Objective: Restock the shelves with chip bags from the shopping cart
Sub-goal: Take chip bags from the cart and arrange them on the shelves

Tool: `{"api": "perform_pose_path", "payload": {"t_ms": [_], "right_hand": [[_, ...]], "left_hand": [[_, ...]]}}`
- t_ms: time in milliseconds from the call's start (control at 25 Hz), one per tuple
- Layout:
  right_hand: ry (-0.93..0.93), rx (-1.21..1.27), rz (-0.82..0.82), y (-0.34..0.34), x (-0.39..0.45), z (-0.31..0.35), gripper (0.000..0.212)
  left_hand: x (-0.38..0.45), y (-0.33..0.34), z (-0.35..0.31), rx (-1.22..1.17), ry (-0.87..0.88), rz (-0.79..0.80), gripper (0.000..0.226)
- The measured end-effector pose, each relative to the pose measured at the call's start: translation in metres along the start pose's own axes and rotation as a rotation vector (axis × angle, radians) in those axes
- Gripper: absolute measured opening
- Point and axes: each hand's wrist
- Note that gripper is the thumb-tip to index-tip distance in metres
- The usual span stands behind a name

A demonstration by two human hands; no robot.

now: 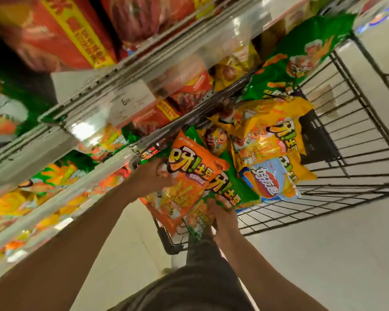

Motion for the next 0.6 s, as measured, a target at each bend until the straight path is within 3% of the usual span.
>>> {"api": "perform_pose_path", "payload": {"t_ms": [200, 440, 600], "right_hand": [[-0.249, -0.115, -0.024, -0.006, -0.017, 0.009, 0.051], [-0.473, -0.235, 0.033, -0.008, -0.066, -0.025, 0.045], [-0.672, -0.364, 0.141, 0.0, -0.113, -0.081, 0.046]], "left_hand": [[-0.055, -0.011, 0.022, -0.211, -0.028, -0.093, 0.046], [-0.165, -0.007, 0.093, -0.491, 0.119, -0.263, 0.03], [-0.243, 0.009, 0.153, -0.671, 0.282, -0.394, 0.043]]}}
Point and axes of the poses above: each hand's wrist, its own x-axis towards the middle knuckle, its own y-axis out of the palm, z = x × y, and after that the axes turned 15 degrees about -x, right-handed
